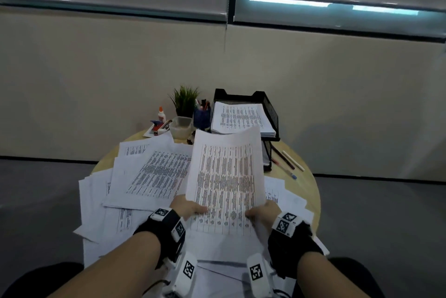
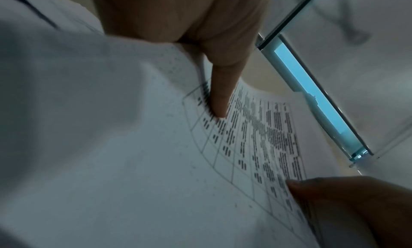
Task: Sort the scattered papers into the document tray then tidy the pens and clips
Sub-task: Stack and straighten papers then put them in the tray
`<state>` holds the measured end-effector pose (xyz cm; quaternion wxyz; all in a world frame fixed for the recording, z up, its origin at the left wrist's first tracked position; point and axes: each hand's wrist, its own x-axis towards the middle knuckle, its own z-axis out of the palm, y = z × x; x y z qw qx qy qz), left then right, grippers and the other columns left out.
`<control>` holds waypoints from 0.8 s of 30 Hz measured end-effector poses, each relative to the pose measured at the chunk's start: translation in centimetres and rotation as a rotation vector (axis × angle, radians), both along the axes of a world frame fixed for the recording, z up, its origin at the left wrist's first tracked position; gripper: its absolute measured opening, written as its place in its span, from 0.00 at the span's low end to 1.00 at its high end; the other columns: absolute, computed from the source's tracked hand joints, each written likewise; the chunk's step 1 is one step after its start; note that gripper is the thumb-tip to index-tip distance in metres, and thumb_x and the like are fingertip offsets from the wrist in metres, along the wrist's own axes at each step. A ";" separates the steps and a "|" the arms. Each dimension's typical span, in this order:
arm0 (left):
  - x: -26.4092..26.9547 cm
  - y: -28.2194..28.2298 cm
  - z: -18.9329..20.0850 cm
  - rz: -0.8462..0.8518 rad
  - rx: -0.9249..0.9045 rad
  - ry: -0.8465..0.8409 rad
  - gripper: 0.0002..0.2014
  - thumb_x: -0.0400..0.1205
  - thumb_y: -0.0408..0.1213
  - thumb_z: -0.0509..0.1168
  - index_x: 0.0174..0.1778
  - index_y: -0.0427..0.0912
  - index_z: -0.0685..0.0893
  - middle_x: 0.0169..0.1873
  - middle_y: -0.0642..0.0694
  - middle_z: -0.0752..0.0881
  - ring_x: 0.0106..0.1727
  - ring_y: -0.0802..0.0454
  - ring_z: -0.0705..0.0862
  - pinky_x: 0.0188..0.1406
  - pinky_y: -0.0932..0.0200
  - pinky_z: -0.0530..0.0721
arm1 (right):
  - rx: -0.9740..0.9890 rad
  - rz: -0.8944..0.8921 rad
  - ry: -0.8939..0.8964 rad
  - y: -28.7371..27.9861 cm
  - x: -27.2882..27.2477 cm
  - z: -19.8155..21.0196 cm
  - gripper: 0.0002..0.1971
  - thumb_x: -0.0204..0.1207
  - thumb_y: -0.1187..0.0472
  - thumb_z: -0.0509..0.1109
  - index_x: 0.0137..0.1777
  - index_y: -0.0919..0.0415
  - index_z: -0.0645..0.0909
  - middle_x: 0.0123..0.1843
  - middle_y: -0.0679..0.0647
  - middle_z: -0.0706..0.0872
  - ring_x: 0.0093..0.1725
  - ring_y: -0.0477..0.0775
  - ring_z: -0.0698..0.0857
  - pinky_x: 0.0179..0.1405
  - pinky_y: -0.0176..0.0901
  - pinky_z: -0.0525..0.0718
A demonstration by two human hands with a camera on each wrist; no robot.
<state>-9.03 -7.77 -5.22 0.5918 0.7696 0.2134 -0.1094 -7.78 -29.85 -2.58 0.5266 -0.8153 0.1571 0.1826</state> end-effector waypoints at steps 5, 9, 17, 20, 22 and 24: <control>-2.0 0.2 0.5 -0.241 0.068 0.121 0.28 0.69 0.38 0.77 0.63 0.30 0.81 0.61 0.39 0.84 0.63 0.41 0.82 0.71 0.49 0.75 | -0.038 -0.009 0.090 -0.9 -0.7 -2.3 0.17 0.60 0.67 0.82 0.47 0.73 0.82 0.37 0.61 0.84 0.46 0.61 0.85 0.46 0.47 0.82; -2.9 1.1 1.0 -0.333 0.009 0.283 0.28 0.67 0.35 0.76 0.62 0.31 0.80 0.59 0.31 0.84 0.56 0.32 0.86 0.44 0.45 0.89 | -0.073 0.092 0.184 -2.1 -1.2 -1.7 0.09 0.73 0.61 0.73 0.35 0.54 0.76 0.51 0.57 0.80 0.51 0.54 0.80 0.57 0.43 0.81; -1.2 2.8 1.3 -0.357 -0.275 0.291 0.17 0.85 0.20 0.51 0.63 0.39 0.77 0.54 0.36 0.86 0.39 0.38 0.90 0.30 0.56 0.89 | -0.036 0.075 0.139 -2.5 2.0 -0.1 0.04 0.73 0.64 0.74 0.44 0.63 0.83 0.65 0.62 0.80 0.68 0.67 0.77 0.57 0.51 0.78; 0.1 2.9 1.4 -0.297 -0.317 0.236 0.17 0.84 0.19 0.52 0.59 0.41 0.79 0.56 0.37 0.84 0.40 0.40 0.91 0.31 0.57 0.89 | 0.061 0.001 0.098 -2.2 3.8 0.5 0.16 0.75 0.68 0.72 0.61 0.74 0.81 0.71 0.68 0.75 0.73 0.69 0.71 0.61 0.51 0.71; 0.9 3.0 1.4 -0.261 -0.357 0.214 0.17 0.84 0.19 0.53 0.59 0.41 0.80 0.60 0.36 0.82 0.43 0.39 0.91 0.31 0.57 0.90 | 0.139 0.008 0.104 -2.4 5.3 0.8 0.23 0.72 0.69 0.75 0.66 0.76 0.77 0.71 0.68 0.77 0.70 0.67 0.75 0.67 0.47 0.72; 1.9 2.8 1.3 -0.245 -0.368 0.184 0.18 0.84 0.19 0.53 0.64 0.40 0.79 0.60 0.38 0.83 0.43 0.41 0.91 0.32 0.57 0.90 | 0.197 0.040 0.136 -3.3 7.3 0.2 0.21 0.64 0.67 0.76 0.58 0.71 0.82 0.61 0.67 0.82 0.59 0.67 0.81 0.66 0.57 0.78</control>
